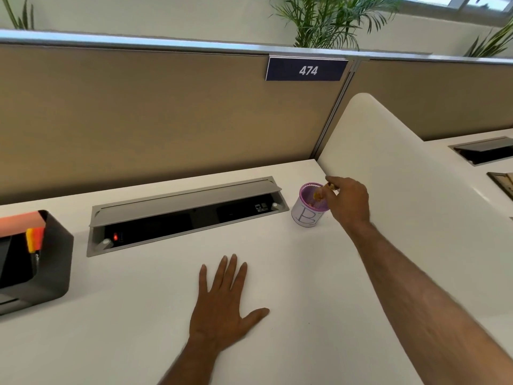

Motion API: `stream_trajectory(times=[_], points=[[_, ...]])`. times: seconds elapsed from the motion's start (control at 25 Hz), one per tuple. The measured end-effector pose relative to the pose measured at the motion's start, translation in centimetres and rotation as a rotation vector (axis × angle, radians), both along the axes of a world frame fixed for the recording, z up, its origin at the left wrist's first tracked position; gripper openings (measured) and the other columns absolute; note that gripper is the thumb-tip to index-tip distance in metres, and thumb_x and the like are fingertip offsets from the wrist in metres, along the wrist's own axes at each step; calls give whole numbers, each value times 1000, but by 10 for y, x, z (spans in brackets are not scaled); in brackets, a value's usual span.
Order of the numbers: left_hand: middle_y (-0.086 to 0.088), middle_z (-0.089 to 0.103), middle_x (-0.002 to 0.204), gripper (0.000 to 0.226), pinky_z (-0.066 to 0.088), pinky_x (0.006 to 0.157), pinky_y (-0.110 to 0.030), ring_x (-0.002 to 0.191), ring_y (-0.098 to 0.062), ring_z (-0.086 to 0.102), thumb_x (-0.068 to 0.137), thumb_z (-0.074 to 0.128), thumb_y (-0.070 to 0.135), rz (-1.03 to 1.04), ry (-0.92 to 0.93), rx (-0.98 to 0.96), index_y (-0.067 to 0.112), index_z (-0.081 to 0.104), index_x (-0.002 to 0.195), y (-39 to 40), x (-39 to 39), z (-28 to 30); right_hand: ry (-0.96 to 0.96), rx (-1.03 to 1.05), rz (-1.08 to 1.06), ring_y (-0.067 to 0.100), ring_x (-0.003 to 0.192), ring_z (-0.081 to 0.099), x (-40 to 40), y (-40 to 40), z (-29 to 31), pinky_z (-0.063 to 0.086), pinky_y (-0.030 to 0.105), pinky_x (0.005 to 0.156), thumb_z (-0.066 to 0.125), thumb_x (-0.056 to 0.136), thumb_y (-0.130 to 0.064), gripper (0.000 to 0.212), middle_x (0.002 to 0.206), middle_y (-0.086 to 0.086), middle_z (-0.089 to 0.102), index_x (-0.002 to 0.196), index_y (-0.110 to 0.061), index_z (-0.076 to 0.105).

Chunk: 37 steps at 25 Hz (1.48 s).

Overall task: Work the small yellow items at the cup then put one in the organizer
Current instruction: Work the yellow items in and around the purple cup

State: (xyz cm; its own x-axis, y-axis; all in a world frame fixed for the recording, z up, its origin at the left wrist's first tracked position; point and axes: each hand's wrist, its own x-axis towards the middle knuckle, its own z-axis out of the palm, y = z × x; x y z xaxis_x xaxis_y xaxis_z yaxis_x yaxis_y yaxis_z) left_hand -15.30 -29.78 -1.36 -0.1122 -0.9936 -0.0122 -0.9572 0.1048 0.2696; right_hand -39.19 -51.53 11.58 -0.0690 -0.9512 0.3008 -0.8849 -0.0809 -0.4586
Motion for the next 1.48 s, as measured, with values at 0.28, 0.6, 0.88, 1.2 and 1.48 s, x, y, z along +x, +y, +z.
stream_trajectory(times=[0.28,0.6,0.88,1.2,1.48], points=[[-6,13,163,98,10,116,-64,151,-23,4,81,26,86,3,-6,4,19,22,153,-1,0,1,76,-29,-23,34,91,64,9,3,1,50,38,76,66,88,-24,38,103,11,71,124,-15,59],[-6,13,163,97,11,116,-65,151,-23,5,82,27,85,1,2,-1,19,22,153,0,0,1,107,-26,-36,32,87,64,12,9,0,51,37,74,63,89,-22,47,103,9,71,134,-17,52],[-7,15,163,97,13,116,-65,151,-23,8,81,28,85,0,6,-1,19,23,152,0,0,0,118,-25,-17,33,93,64,11,10,2,51,37,76,65,90,-23,41,108,11,71,130,-14,58],[-6,17,163,97,12,116,-64,151,-23,8,81,28,86,6,4,3,20,23,152,0,0,0,103,-40,-34,33,89,65,10,13,-3,50,38,75,65,89,-23,41,105,10,72,129,-15,58],[-7,19,162,98,10,116,-64,150,-23,11,80,30,86,2,9,-8,20,26,152,-1,0,0,77,-70,-40,28,82,63,9,12,-1,47,35,72,66,88,-25,48,99,3,70,133,-17,53]])
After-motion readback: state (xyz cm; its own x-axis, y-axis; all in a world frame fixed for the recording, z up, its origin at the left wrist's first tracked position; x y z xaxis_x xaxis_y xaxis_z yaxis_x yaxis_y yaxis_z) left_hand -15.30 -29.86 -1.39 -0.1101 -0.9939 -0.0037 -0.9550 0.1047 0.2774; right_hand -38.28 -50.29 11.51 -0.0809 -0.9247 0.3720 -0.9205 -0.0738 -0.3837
